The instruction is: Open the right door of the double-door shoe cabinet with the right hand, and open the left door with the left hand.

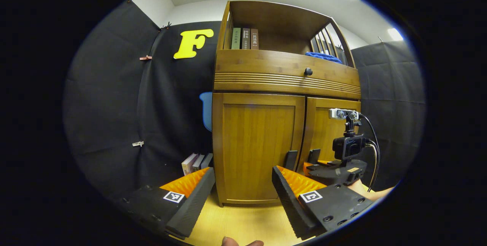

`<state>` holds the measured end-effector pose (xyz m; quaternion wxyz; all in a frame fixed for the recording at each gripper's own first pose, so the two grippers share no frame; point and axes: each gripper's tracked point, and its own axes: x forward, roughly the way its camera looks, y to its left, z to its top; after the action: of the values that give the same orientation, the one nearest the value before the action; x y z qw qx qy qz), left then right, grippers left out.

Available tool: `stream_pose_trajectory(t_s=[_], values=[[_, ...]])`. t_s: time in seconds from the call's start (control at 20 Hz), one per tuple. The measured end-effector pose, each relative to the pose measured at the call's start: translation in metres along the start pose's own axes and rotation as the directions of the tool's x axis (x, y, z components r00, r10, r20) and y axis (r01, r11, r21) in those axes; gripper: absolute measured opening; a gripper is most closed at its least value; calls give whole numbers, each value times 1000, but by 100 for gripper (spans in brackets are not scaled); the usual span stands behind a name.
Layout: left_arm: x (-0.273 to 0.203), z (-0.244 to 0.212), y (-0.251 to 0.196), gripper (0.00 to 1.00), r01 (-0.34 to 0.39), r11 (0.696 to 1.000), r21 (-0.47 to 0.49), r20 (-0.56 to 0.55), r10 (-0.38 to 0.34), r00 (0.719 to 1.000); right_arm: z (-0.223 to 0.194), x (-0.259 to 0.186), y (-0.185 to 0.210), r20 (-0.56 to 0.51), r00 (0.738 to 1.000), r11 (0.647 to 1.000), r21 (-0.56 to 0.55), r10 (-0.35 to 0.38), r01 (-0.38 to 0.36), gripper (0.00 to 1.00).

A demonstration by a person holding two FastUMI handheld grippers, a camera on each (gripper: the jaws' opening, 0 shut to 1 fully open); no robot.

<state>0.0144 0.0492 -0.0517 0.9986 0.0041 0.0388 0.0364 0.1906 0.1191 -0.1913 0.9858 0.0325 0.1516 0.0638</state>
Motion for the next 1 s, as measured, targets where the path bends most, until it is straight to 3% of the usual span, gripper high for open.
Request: stream_pose_trajectory(t_s=[0.05, 0.4, 1.0], values=[[-1, 0, 1, 94, -2, 1000, 0, -1, 2, 1000, 1, -3, 0, -1, 1000, 1000, 5, 5, -5, 34], [-5, -5, -5, 94, -9, 1000, -1, -6, 9, 1000, 1, -4, -1, -1, 998, 998, 4, 66, -66, 34], [-29, -7, -28, 94, -6, 1000, 3, -6, 6, 1000, 4, -4, -2, -11, 999, 998, 39, 47, -46, 34]])
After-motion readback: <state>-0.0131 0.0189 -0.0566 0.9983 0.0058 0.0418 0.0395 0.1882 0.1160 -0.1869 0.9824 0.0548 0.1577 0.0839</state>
